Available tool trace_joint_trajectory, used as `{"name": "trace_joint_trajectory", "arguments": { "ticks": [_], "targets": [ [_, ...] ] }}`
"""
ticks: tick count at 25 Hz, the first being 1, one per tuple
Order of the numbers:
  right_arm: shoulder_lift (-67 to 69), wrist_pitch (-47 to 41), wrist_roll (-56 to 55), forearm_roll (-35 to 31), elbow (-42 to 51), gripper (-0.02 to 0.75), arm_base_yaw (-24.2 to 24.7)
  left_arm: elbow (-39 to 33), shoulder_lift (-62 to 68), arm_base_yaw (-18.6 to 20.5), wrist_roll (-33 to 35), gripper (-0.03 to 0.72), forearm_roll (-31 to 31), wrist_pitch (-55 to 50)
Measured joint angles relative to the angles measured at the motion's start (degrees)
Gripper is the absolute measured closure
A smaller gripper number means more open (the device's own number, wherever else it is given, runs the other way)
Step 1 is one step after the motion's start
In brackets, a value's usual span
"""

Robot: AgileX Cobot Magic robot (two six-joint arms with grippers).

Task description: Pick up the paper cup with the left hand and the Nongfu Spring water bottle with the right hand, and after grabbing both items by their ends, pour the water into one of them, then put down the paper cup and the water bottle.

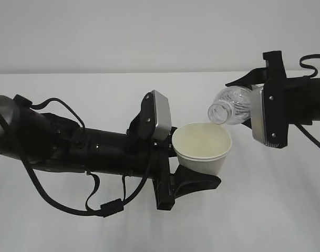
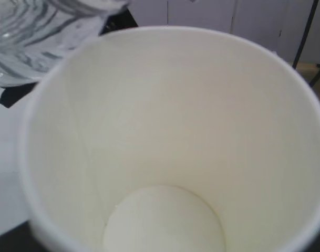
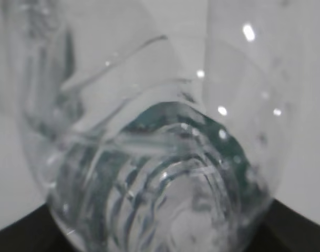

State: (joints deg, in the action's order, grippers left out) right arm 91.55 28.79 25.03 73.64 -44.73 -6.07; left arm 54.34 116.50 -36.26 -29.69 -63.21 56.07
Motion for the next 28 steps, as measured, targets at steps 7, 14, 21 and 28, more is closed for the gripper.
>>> {"name": "trace_joint_trajectory", "arguments": {
  "ticks": [7, 14, 21, 28],
  "targets": [
    [0.0, -1.3, 0.7, 2.5, -0.8, 0.257, 0.0, 0.0, 0.0, 0.0, 0.0, 0.225, 0.0, -0.1],
    [0.0, -1.4, 1.7, 2.9, -0.8, 0.257, 0.0, 0.0, 0.0, 0.0, 0.0, 0.225, 0.0, -0.1],
    [0.0, -4.6, 2.2, 3.2, -2.5, 0.257, -2.6, 0.0, 0.0, 0.0, 0.0, 0.225, 0.0, -0.1],
    [0.0, -7.0, 2.3, 3.3, -3.6, 0.257, -3.5, 0.0, 0.0, 0.0, 0.0, 0.225, 0.0, -0.2]
  ]
}}
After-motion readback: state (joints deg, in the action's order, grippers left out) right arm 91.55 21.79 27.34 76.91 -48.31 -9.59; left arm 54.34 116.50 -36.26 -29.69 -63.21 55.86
